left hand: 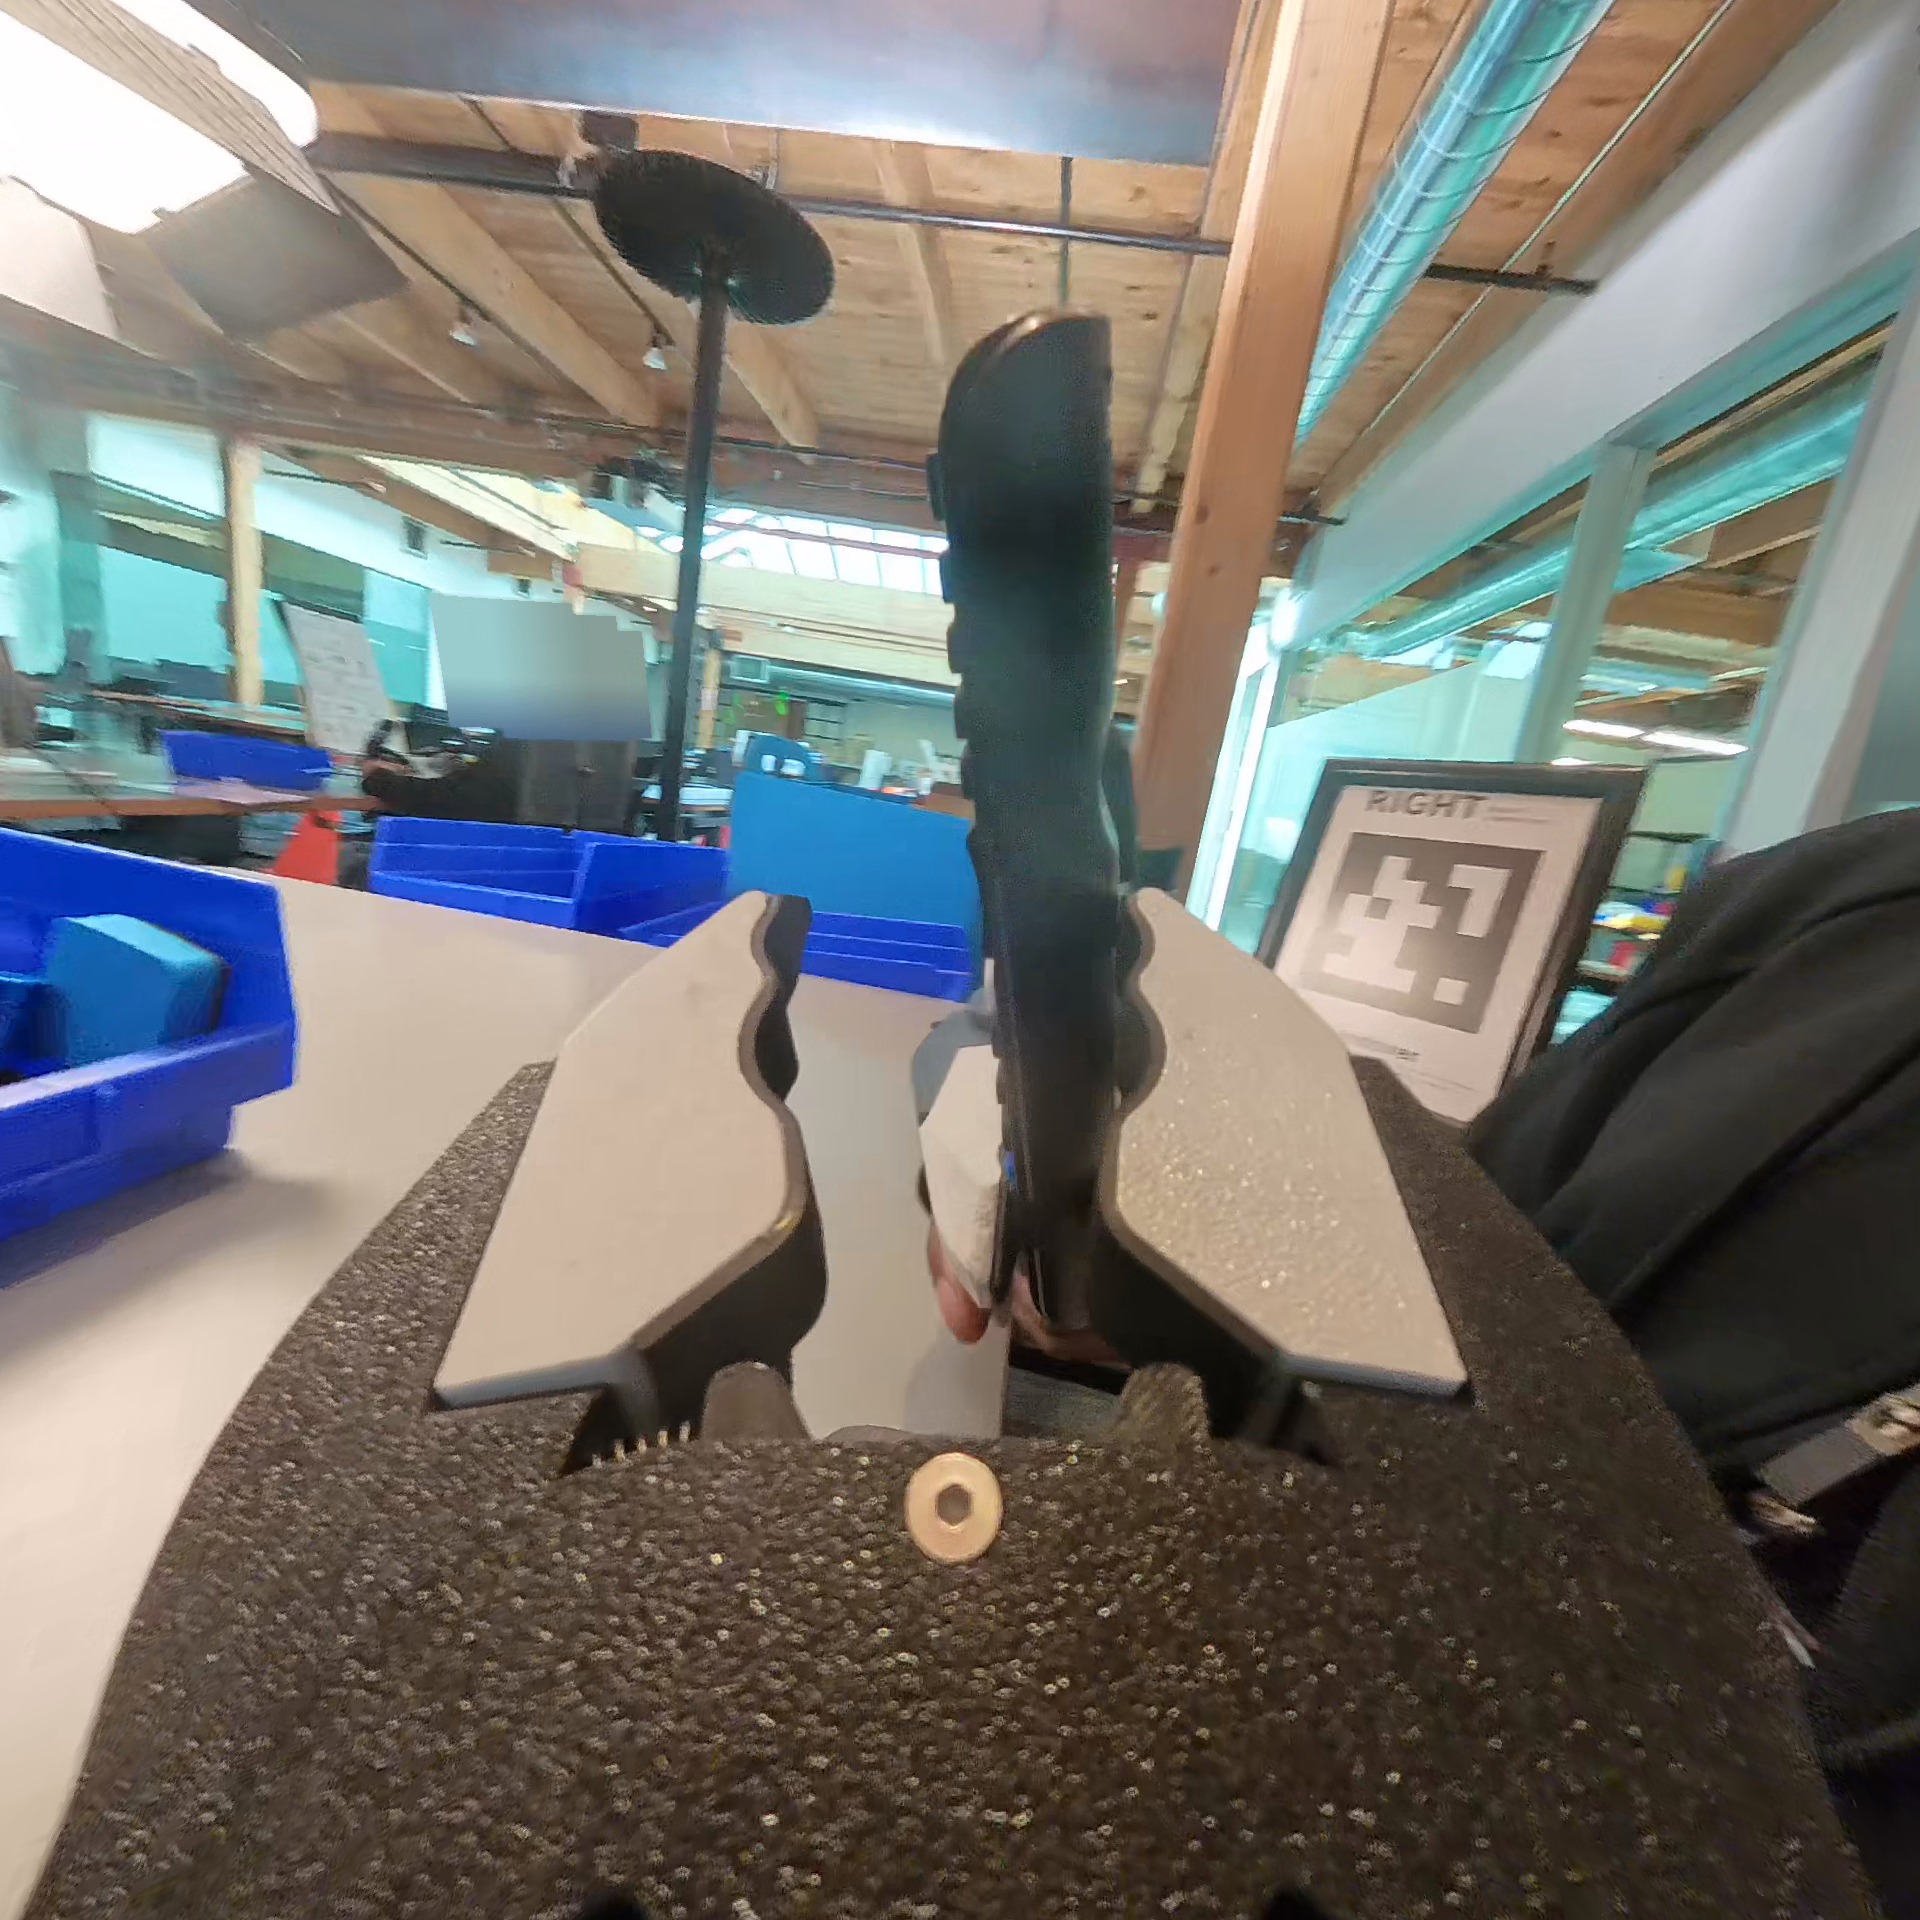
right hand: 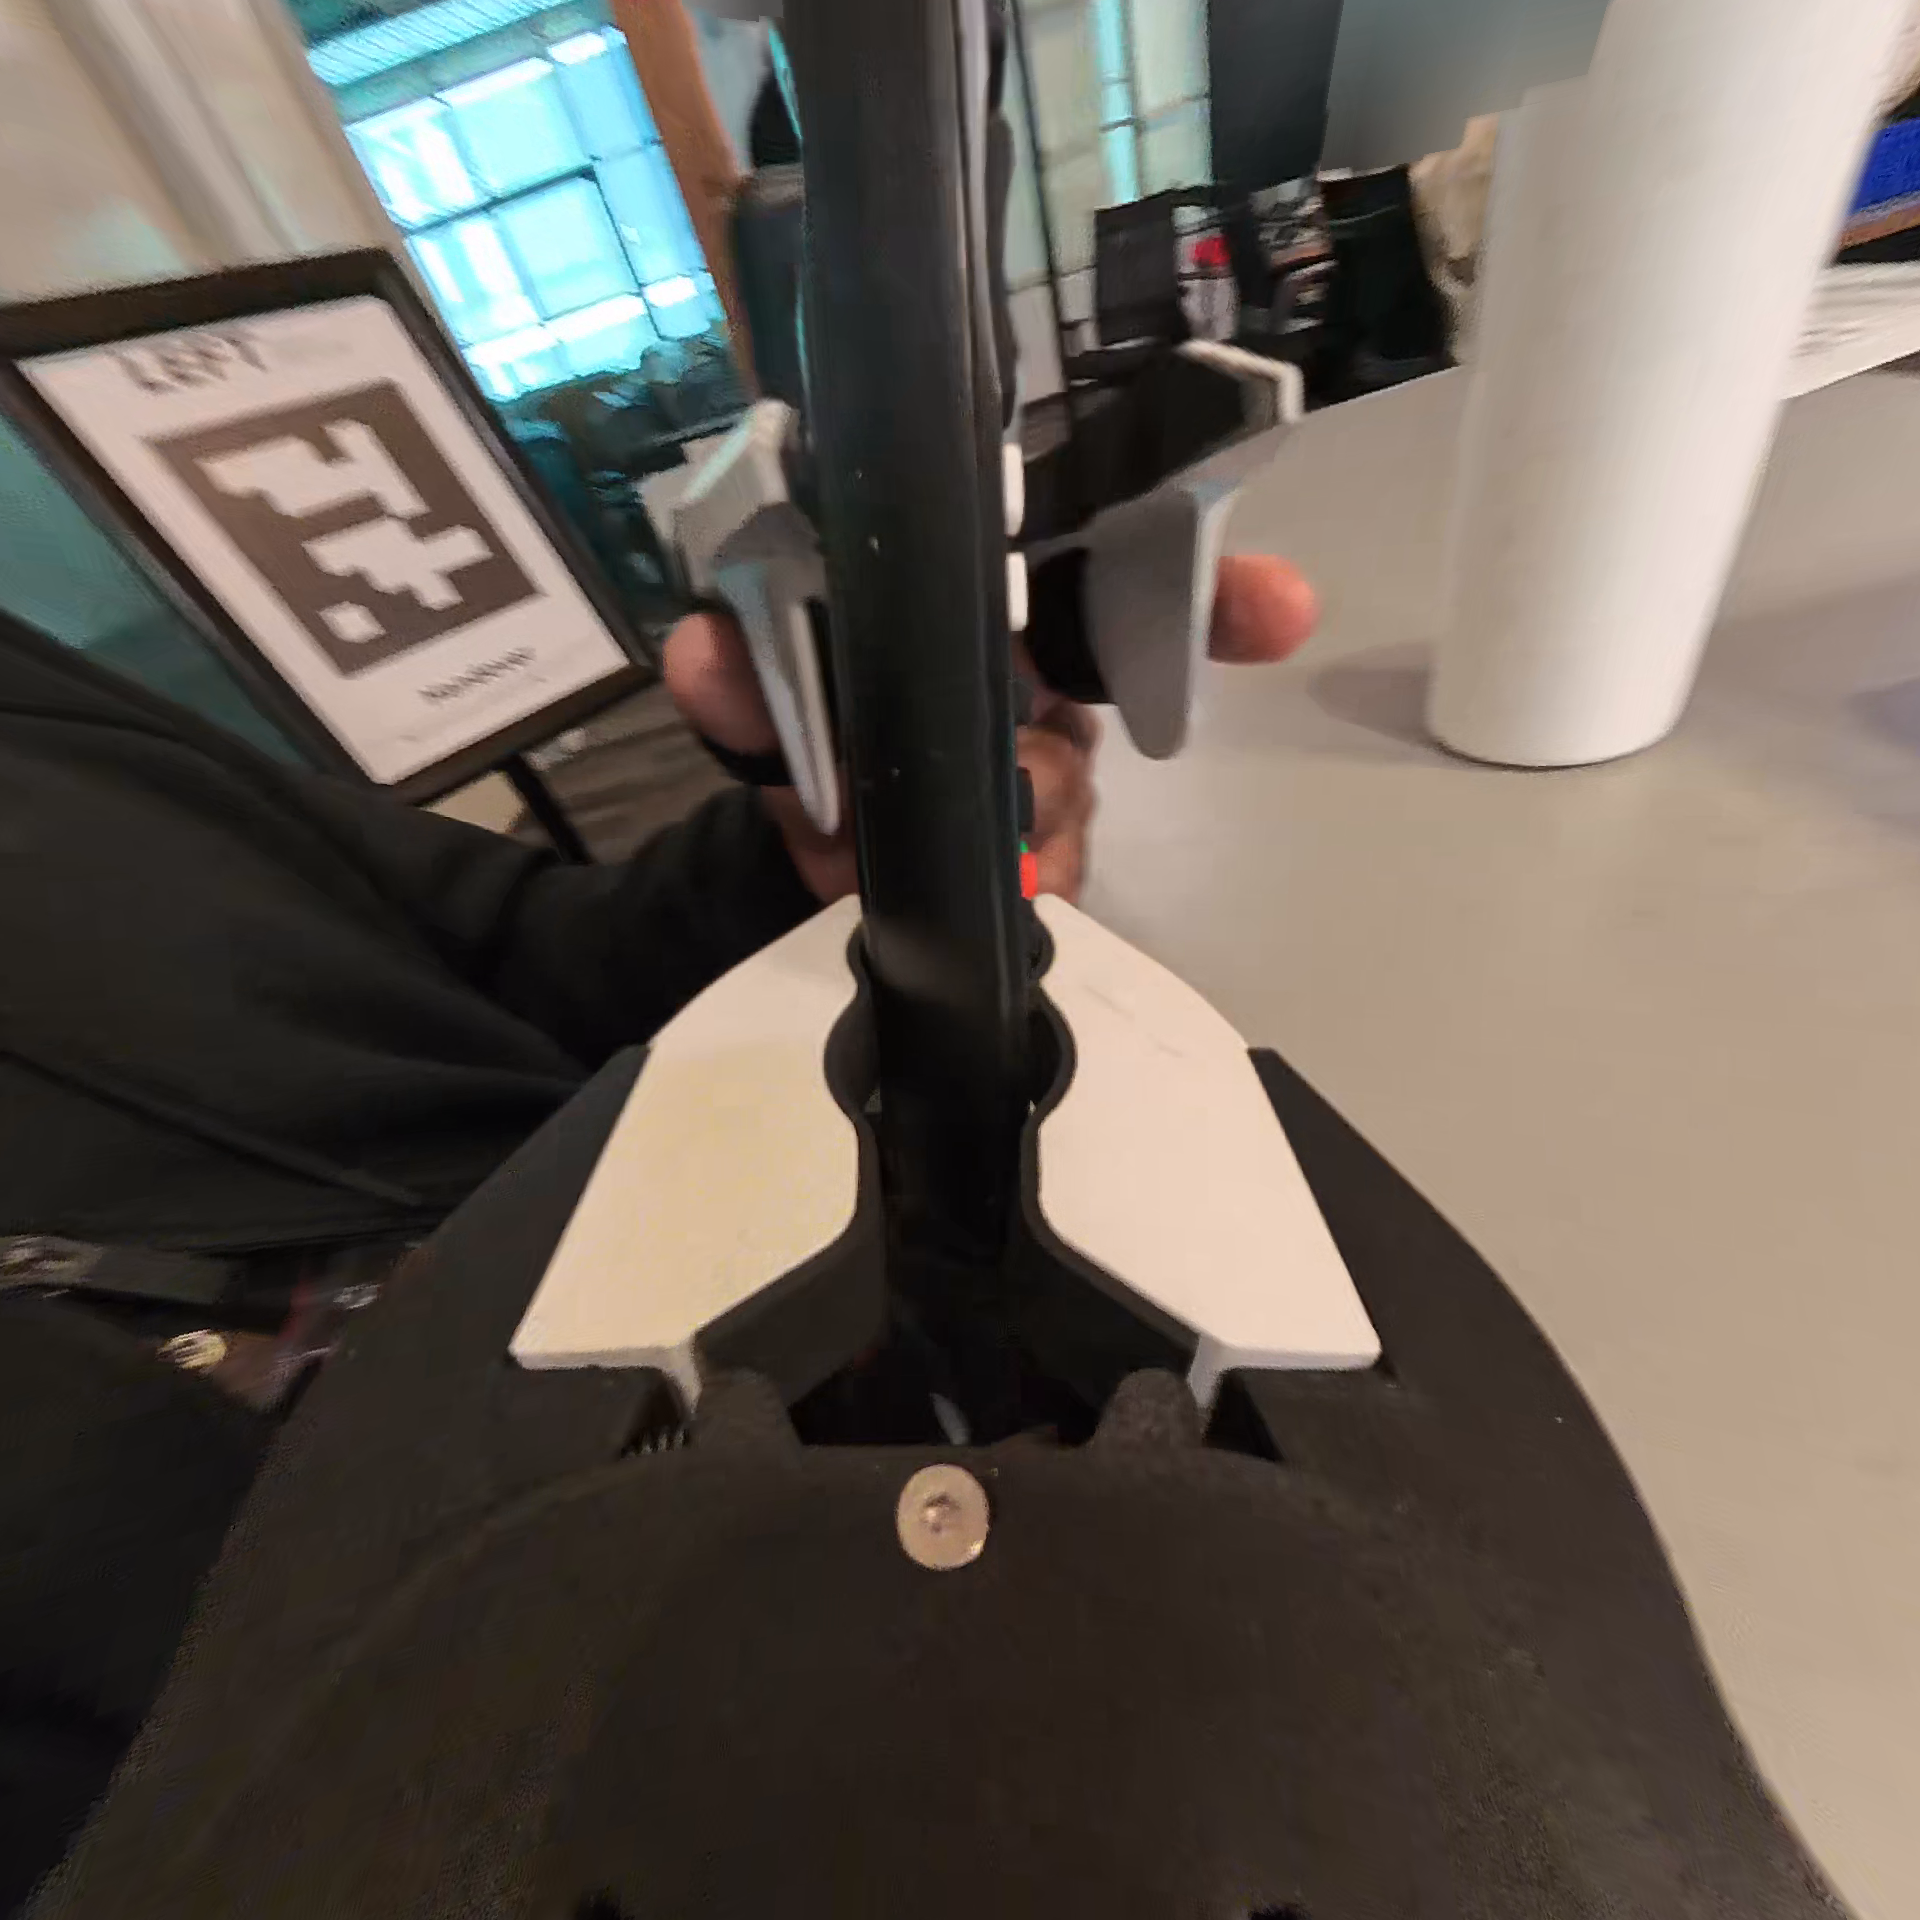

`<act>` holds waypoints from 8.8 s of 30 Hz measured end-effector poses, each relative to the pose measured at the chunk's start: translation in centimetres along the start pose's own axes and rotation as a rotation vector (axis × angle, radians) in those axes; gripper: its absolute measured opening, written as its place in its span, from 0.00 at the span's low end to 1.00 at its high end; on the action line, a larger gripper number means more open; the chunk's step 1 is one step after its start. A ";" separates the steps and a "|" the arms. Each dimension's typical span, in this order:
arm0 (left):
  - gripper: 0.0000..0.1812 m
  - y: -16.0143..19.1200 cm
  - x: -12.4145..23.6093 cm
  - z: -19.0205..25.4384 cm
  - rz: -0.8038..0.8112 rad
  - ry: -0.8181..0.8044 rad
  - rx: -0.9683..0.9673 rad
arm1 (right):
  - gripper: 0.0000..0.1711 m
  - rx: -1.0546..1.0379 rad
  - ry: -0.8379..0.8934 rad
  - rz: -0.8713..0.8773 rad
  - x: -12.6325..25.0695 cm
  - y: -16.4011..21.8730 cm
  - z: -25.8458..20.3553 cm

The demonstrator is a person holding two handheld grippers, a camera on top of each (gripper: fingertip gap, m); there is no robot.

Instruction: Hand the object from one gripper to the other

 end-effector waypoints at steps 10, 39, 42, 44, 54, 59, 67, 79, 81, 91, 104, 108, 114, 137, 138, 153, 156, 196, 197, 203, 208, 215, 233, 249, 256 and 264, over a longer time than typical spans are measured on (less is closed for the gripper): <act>0.14 0.3 -0.4 0.5 -0.043 -0.059 -0.176 | 0.20 -0.023 0.153 -0.016 0.0 0.4 2.2; 0.14 2.8 -1.0 -2.0 -0.266 -0.831 -1.974 | 0.36 -0.335 0.156 0.296 3.8 -2.9 -0.7; 0.14 3.0 -0.9 -2.2 -0.287 -0.835 -1.993 | 0.24 -0.363 0.142 0.274 3.3 -2.1 -0.1; 0.16 2.9 -0.8 -2.5 -0.292 -0.831 -1.947 | 0.22 -0.356 0.141 0.288 3.4 -2.0 0.4; 0.40 2.2 -0.1 -2.6 -0.256 -0.622 -1.407 | 0.14 -0.098 0.221 0.280 5.2 -3.0 1.9; 0.42 1.4 0.4 -0.5 -0.206 -0.431 -1.067 | 0.14 0.018 0.153 0.269 6.1 -3.8 1.4; 0.43 -3.1 2.8 1.1 0.028 -0.394 -0.496 | 0.14 0.142 -0.023 0.243 7.5 -4.6 0.1; 0.20 2.2 1.0 3.1 -0.163 -0.118 -0.077 | 0.14 0.156 -0.213 0.204 6.7 -3.8 -1.0; 0.17 2.3 0.9 3.4 -0.169 -0.088 -0.074 | 0.14 0.150 -0.215 0.219 6.9 -4.0 -0.9; 0.14 0.9 -0.5 1.5 -0.138 -0.257 -0.347 | 0.33 0.011 0.283 0.377 8.6 -5.0 4.6; 0.14 0.3 -1.0 -0.9 -0.210 -0.603 -1.645 | 0.44 -0.365 0.168 0.503 5.1 -7.4 2.0; 0.14 2.4 -1.3 -0.4 -0.204 -0.497 -1.878 | 0.45 -0.431 0.195 0.365 2.5 -6.9 2.8; 0.16 3.3 -1.3 -1.4 -0.248 -0.449 -1.877 | 0.19 -0.447 0.252 0.312 2.2 -6.1 5.2; 0.18 0.1 -3.0 1.0 -0.369 0.080 -0.350 | 0.15 0.290 0.101 -0.283 -0.1 -4.3 1.5; 0.14 -0.2 -3.2 0.4 -0.361 0.057 -0.323 | 0.14 0.307 0.141 -0.266 0.2 -4.5 2.2; 0.13 -6.9 0.4 -6.1 0.155 -0.451 -0.061 | 0.33 0.465 0.620 0.030 2.1 -7.4 6.3; 0.13 -7.6 1.5 -6.8 0.230 -0.505 0.037 | 0.35 0.657 0.700 0.014 1.7 -7.0 6.2; 0.40 -4.2 -0.2 -8.4 0.216 -0.299 0.370 | 0.14 0.003 0.432 0.448 4.8 -8.2 8.4; 0.40 -3.9 -0.4 -8.3 0.202 -0.291 0.368 | 0.14 -0.064 0.363 0.468 4.6 -8.2 8.1; 0.15 -3.4 -1.5 -6.3 0.208 -0.162 0.335 | 0.15 -0.392 -0.032 0.454 1.4 -6.9 5.9; 0.14 -3.7 -0.8 -6.7 0.173 -0.250 0.177 | 0.22 -0.355 0.122 0.387 1.4 -5.9 7.6; 0.14 -4.7 0.7 -7.8 0.069 -0.500 -0.054 | 0.30 0.078 0.479 0.279 3.8 -6.6 8.9; 0.14 5.6 0.8 -3.5 -0.943 -0.281 -0.787 | 0.32 0.904 0.385 -0.220 3.7 -6.9 0.0; 0.14 8.3 1.8 -2.8 -1.191 -0.225 -1.024 | 0.15 1.003 0.299 -0.528 1.8 -1.5 0.4; 0.32 3.7 0.1 -3.7 -0.869 -0.379 -0.985 | 0.15 0.965 0.355 -0.363 2.7 -4.2 1.2; 0.49 -4.1 -1.4 -2.6 -0.188 -0.326 -0.559 | 0.14 0.656 0.210 0.171 7.3 -10.2 0.5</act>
Point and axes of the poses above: each gripper's, where its closed fingertips meet, x back along the fingers, y out of its underside, z = x × y across the jaws, the point moved 1 cm from there along x, back along the fingers, and after that the axes turned 3 degrees about x, right-handed, at the moved point
